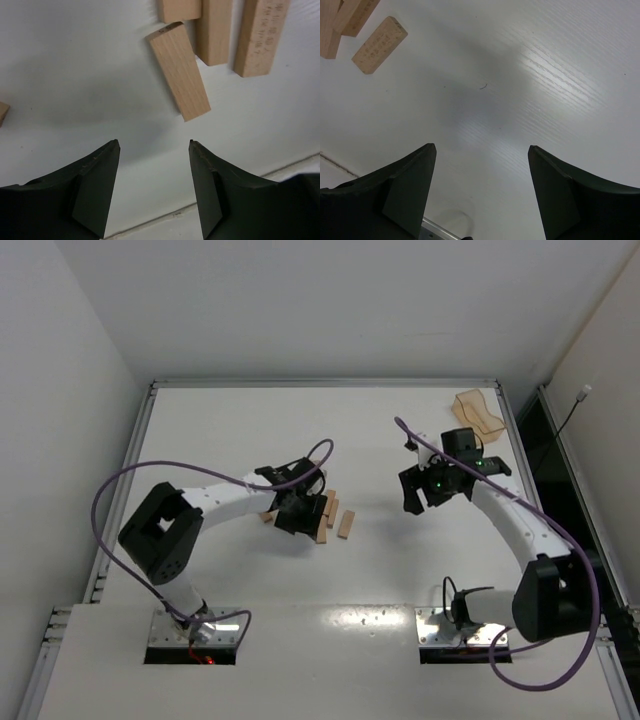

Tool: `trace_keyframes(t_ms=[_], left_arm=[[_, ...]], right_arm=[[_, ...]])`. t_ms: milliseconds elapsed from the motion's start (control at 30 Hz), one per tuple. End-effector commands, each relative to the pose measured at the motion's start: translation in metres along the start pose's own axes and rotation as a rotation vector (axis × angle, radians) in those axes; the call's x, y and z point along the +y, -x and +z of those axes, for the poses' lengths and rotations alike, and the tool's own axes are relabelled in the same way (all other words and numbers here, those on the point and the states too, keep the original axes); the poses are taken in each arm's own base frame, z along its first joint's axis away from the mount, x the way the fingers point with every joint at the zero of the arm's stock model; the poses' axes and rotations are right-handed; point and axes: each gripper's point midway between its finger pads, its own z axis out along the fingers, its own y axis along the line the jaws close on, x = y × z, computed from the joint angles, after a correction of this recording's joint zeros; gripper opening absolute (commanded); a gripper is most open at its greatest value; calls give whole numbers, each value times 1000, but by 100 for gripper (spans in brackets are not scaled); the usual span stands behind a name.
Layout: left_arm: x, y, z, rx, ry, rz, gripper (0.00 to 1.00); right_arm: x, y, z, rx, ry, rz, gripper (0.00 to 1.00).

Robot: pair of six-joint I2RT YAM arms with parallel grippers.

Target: Build the wood block tower

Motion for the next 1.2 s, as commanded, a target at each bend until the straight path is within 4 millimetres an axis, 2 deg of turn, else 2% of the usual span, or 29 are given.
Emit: trace_keyframes(t_ms=[0, 133, 267, 433, 733, 867, 967, 1000, 1067, 1100, 1167], left_arm=[[1, 15, 7, -29, 49, 4, 55], [-7, 31, 13, -40, 44, -6, 56], [-23, 37, 18, -42, 29, 14, 56], [-28, 36, 25, -44, 57, 21, 57], [-13, 28, 48, -6, 143, -19, 58], [-12, 33, 52, -14, 161, -28, 58], [-6, 31, 55, -9, 190, -26, 39], [-6, 31, 55, -9, 190, -26, 28], [-8, 37, 48, -35, 187, -36, 21], [-5, 31, 47, -27, 193, -35, 15], [-4, 33, 38, -50, 193, -36, 8]], right_arm=[[-1, 5, -9, -39, -19, -19, 71], [2, -3, -10, -36, -18, -18, 71], [4, -8, -11, -38, -18, -18, 71], [4, -6, -12, -46, -21, -21, 71], [2, -3, -19, -64, -31, -19, 71], [3, -2, -21, -72, -34, -21, 71], [3, -2, -21, -72, -34, -21, 71], [0, -1, -23, -81, -42, -17, 71], [1, -4, -21, -73, -39, -14, 71], [0, -2, -21, -81, -42, -16, 71], [0, -2, -21, -81, -42, -16, 71]])
